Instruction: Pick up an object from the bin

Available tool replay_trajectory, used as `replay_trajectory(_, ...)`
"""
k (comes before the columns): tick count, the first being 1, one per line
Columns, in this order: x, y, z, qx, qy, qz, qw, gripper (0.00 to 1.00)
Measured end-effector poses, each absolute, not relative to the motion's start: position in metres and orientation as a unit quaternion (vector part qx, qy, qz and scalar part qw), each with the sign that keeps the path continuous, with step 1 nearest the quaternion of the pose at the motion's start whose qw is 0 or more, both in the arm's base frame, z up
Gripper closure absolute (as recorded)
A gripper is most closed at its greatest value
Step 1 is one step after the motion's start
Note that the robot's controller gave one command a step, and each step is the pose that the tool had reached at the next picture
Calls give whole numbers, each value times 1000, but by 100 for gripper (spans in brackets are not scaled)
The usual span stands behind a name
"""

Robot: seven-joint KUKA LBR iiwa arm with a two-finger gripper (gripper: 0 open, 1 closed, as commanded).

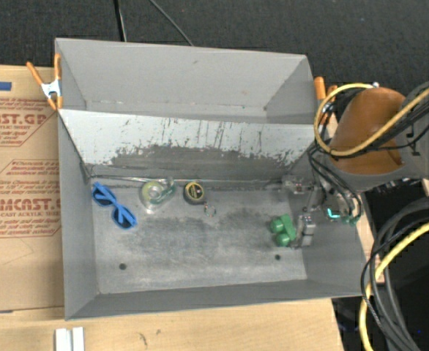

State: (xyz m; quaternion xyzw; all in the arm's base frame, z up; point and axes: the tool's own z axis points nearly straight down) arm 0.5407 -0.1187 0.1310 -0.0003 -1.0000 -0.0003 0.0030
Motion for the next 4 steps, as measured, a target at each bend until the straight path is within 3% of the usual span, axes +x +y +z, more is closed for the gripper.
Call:
replay_trajectory(1,537,-140,67,152,-988,-1,2,0)
replay_trajectory(2,539,-140,70,152,-988,0,0,100)
replay_trajectory(3,506,-123,192,142,-990,1,-4,100)
replay_trajectory(4,492,-153,238,304,-953,2,-2,100)
